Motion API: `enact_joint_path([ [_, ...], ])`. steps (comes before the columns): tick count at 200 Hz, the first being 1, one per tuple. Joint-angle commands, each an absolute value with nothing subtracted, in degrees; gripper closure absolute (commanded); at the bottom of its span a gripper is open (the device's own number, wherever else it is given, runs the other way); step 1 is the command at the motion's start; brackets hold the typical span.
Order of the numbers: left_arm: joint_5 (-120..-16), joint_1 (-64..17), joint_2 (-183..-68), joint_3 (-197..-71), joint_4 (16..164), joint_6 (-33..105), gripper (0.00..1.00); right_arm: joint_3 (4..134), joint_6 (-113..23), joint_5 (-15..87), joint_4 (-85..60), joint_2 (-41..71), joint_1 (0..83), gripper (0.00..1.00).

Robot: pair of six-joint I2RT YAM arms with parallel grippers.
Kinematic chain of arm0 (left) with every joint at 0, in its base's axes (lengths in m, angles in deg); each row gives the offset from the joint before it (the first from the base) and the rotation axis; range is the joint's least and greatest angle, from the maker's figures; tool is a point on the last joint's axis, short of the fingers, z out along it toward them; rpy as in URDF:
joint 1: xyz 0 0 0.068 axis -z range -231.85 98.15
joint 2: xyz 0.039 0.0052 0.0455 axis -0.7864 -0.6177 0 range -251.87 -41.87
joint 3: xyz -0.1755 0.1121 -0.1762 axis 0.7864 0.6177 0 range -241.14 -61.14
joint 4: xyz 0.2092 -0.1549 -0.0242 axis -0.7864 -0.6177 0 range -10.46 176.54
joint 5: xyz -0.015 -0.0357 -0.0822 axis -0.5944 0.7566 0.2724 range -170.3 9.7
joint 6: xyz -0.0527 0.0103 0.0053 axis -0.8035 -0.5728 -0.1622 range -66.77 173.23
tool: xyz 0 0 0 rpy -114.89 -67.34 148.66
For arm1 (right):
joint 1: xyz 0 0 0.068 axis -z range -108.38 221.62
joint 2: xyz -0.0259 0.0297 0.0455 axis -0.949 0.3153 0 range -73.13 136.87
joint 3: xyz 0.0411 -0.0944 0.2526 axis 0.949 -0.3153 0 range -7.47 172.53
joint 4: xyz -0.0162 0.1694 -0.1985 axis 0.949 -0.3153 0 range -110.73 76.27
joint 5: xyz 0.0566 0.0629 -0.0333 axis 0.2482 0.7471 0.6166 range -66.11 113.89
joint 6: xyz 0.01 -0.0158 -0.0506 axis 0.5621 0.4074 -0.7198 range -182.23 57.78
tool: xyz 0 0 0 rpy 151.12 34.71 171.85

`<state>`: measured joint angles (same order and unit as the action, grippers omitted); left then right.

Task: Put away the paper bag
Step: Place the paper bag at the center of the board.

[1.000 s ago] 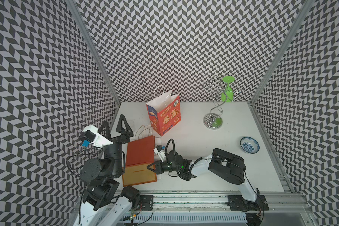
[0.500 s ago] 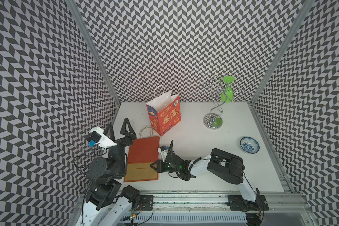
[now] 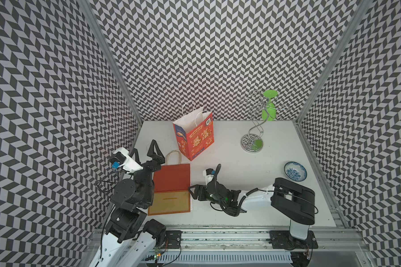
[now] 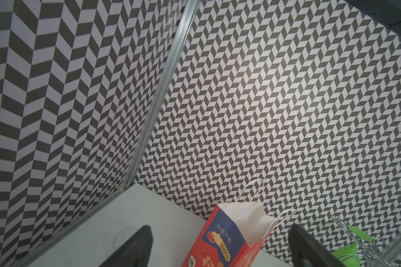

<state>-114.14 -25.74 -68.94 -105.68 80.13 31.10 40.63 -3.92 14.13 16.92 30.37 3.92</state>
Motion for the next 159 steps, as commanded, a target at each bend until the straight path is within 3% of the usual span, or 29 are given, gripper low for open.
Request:
enact_joint_path([
  [1, -112.29, -26.13, -71.64, -104.12, 78.76, 28.98, 0.05, 37.79, -6.62, 4.2, 15.14, 23.24, 3.92, 0.27],
  [14, -105.98, -27.09, -74.01, -103.89, 80.64, 30.28, 0.05, 35.03, -12.76, 1.74, 16.07, 18.19, 4.65, 0.28],
  [35, -79.39, -32.64, -82.84, -108.4, 79.82, 37.28, 0.05, 30.46, -25.51, 3.48, 17.84, 10.37, 7.86, 0.29],
  [47, -70.88, -35.84, -88.56, -112.34, 76.61, 38.85, 0.06, 29.43, -30.45, 5.87, 14.63, 6.16, 10.88, 0.3],
  [88, -68.35, -40.8, -96.14, -117.51, 76.42, 44.04, 0.09, 27.09, -41.3, 10.72, 4.78, -6.21, 18.32, 0.3],
  [159, -59.96, -46.4, -117.2, -140.97, 69.21, 60.57, 0.09, 24.73, -44.54, 10.74, -1.41, -17.31, 19.94, 0.32],
])
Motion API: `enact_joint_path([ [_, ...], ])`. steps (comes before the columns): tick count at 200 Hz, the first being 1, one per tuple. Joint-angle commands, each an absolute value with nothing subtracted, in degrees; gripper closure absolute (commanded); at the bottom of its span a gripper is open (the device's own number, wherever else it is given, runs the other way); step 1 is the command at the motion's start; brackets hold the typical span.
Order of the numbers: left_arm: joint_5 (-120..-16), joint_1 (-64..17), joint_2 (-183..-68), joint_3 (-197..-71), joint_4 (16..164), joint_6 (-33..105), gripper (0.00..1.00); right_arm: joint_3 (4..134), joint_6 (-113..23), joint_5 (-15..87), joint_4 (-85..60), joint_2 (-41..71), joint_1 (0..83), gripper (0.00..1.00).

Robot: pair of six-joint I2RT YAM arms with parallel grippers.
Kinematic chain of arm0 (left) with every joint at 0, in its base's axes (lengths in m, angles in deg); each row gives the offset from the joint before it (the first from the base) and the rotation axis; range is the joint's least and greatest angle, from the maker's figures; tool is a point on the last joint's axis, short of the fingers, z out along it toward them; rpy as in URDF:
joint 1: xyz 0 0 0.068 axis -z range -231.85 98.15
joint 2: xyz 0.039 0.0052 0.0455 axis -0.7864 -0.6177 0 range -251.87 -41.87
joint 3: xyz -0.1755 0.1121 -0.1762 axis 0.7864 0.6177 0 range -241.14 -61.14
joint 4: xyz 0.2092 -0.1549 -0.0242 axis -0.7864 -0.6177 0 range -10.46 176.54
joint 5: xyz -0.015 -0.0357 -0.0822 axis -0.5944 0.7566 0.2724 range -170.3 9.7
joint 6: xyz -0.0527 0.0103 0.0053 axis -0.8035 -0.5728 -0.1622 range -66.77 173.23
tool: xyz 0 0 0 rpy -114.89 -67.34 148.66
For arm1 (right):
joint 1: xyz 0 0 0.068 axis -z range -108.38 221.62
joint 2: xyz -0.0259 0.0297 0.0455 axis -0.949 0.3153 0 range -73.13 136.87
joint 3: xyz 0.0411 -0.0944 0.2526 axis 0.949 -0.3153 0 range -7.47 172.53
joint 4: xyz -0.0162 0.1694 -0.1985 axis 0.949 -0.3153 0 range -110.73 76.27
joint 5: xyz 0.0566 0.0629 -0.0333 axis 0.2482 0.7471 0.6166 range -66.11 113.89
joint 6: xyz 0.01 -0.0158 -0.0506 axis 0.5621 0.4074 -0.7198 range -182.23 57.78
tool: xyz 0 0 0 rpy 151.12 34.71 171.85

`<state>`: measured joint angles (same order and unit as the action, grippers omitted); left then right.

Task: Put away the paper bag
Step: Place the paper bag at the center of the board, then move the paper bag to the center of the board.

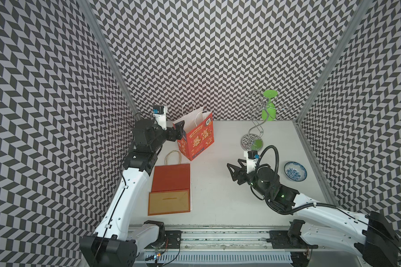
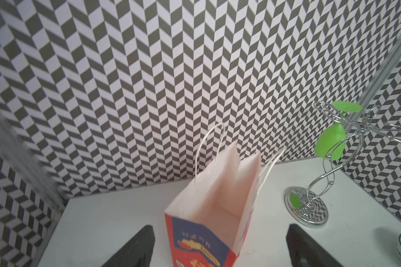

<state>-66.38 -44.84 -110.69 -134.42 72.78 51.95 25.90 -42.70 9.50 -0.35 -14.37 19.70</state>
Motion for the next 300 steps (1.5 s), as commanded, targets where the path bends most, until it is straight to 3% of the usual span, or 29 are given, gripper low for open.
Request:
enact_joint_path([
  [1, -59.62, -46.53, -117.46, -141.22, 69.22, 60.72, 0.09, 24.72, -44.5, 10.9, -1.42, -17.45, 19.99, 0.32],
  [63, -56.13, -48.6, -135.34, -157.58, 69.98, 66.24, 0.15, 23.22, -45.0, 11.42, -3.18, -21.64, 19.96, 0.33],
  [121, -55.6, -48.57, -143.17, -164.9, 68.57, 68.78, 0.25, 22.68, -45.79, 11.75, -3.3, -22.47, 19.94, 0.33],
  [184, -48.54, -48.19, -147.51, -165.78, 71.09, 66.15, 0.53, 22.38, -44.83, 11.71, -3.89, -23.6, 19.95, 0.34],
  [221, -48.12, -46.65, -147.93, -164.5, 75.8, 63.94, 0.76, 21.53, -43.69, 10.89, -4.31, -25.86, 19.95, 0.34],
  [246, -48.0, -45.68, -148.08, -164.59, 76.43, 64.91, 1.0, 21.15, -43.87, 9.79, -5.18, -27.09, 20.02, 0.34],
  [300, -42.04, -42.65, -145.26, -163.59, 76.89, 66.98, 1.0, 21.84, -46.05, 12.07, -6.05, -31.29, 26.37, 0.3],
])
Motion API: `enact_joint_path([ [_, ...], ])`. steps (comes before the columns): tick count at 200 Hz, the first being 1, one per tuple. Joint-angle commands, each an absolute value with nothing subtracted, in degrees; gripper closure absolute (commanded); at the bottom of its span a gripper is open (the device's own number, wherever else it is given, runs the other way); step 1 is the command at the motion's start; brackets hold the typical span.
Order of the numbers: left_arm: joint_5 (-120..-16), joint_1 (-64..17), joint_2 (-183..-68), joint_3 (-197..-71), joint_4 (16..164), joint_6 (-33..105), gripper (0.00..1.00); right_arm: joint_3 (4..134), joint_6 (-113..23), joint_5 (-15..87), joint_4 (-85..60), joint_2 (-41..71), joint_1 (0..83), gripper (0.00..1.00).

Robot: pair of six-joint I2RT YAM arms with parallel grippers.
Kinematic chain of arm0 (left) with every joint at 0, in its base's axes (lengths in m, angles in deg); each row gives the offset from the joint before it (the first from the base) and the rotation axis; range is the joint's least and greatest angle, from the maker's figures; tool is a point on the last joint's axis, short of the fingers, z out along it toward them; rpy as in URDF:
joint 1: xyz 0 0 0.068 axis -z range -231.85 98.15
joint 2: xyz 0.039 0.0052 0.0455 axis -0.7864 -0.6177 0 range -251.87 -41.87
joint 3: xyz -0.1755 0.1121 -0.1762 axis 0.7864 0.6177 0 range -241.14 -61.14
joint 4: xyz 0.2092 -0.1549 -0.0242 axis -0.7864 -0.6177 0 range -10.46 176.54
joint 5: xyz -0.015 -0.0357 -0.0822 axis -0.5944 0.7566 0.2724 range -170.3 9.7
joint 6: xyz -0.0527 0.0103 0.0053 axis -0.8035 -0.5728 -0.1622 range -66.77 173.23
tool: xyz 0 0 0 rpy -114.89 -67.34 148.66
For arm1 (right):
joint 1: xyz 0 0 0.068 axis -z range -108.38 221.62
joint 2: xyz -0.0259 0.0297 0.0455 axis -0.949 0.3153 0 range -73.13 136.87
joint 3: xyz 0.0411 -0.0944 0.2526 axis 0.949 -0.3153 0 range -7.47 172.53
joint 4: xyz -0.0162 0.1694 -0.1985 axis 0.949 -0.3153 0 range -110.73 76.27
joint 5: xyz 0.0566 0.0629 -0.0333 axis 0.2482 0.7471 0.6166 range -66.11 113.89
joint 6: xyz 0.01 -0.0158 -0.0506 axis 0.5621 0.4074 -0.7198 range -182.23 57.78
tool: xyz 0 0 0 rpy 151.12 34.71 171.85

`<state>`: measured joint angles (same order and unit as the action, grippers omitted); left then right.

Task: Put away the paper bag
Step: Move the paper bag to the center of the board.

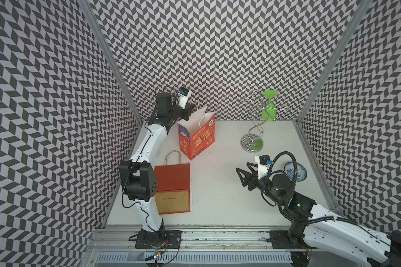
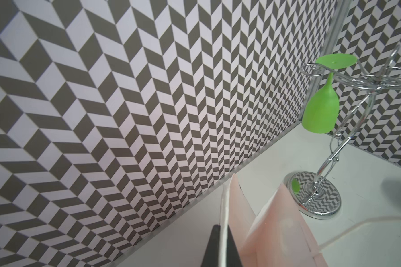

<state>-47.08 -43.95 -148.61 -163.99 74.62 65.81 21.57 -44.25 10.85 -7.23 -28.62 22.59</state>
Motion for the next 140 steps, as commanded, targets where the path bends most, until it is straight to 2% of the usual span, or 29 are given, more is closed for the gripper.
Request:
enact_joint_path([
  [1, -41.92, -42.64, -145.11, -163.56, 76.97, 66.91, 1.0, 21.91, -46.32, 12.18, -6.11, -31.34, 26.63, 0.3],
  [49, -32.51, -41.01, -139.39, -159.92, 79.57, 64.18, 1.0, 25.29, -56.14, 16.17, -10.86, -34.3, 36.29, 0.3],
  [84, -24.1, -39.07, -135.4, -155.33, 83.64, 59.87, 1.0, 26.03, -67.71, 21.13, -11.21, -37.68, 36.82, 0.29],
  [140, -5.12, -37.18, -130.74, -148.97, 85.7, 61.53, 1.0, 25.49, -81.33, 29.29, -16.07, -45.97, 36.81, 0.26],
])
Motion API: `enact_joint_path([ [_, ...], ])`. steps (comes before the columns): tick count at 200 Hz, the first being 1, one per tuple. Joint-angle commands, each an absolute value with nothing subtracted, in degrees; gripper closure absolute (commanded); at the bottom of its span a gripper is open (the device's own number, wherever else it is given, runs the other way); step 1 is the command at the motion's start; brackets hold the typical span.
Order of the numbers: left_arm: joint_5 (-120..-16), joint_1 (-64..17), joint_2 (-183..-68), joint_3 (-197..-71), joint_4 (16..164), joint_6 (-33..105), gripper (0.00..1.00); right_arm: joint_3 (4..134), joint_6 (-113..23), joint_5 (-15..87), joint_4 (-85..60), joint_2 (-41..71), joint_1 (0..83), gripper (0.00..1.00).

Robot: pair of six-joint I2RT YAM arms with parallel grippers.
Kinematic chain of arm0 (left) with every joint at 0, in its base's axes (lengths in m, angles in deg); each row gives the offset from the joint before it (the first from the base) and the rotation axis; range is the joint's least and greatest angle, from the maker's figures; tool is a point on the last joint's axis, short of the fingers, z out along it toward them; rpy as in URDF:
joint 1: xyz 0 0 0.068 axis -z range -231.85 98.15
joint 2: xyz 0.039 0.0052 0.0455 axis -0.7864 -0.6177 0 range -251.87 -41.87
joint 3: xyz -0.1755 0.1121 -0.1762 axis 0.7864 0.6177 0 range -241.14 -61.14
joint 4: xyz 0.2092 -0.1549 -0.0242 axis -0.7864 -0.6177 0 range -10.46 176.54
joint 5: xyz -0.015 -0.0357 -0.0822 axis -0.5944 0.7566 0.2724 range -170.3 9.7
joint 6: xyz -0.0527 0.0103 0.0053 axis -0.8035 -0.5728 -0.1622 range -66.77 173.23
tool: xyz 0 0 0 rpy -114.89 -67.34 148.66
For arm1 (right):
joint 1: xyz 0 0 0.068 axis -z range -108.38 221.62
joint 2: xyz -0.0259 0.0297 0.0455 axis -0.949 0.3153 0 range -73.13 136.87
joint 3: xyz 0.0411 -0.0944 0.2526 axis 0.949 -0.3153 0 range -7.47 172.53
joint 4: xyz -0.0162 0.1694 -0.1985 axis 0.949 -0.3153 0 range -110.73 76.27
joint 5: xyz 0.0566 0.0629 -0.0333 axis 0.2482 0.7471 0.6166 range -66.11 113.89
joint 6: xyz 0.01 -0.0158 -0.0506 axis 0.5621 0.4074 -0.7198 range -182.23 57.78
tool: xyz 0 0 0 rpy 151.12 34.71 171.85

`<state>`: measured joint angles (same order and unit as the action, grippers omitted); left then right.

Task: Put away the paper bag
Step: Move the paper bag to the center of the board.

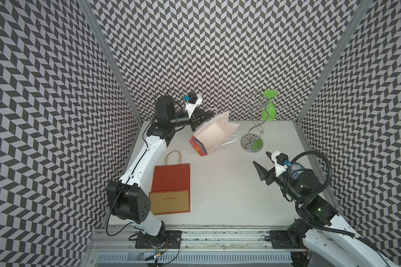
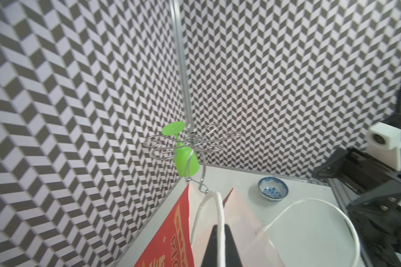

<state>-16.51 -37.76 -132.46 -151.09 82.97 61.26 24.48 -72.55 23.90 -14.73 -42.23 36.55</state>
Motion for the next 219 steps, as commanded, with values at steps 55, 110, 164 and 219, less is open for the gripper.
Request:
enact_joint_path([
  [55, 5.62, -35.43, -129.67, -144.66, 86.33, 62.74, 1.0, 21.49, -94.02, 37.81, -17.14, -50.57, 36.8, 0.26],
  [110, 5.34, -34.97, -131.89, -144.58, 84.54, 62.37, 1.0, 18.76, -87.73, 57.8, -10.91, -44.54, 36.73, 0.28],
  [164, 2.15, -34.12, -134.49, -145.07, 84.49, 61.63, 1.0, 16.15, -83.38, 56.74, -3.84, -39.56, 36.73, 0.3],
  [219, -5.24, -32.72, -136.44, -144.97, 85.48, 58.83, 1.0, 16.44, -78.29, 45.99, -9.55, -39.56, 36.73, 0.32],
])
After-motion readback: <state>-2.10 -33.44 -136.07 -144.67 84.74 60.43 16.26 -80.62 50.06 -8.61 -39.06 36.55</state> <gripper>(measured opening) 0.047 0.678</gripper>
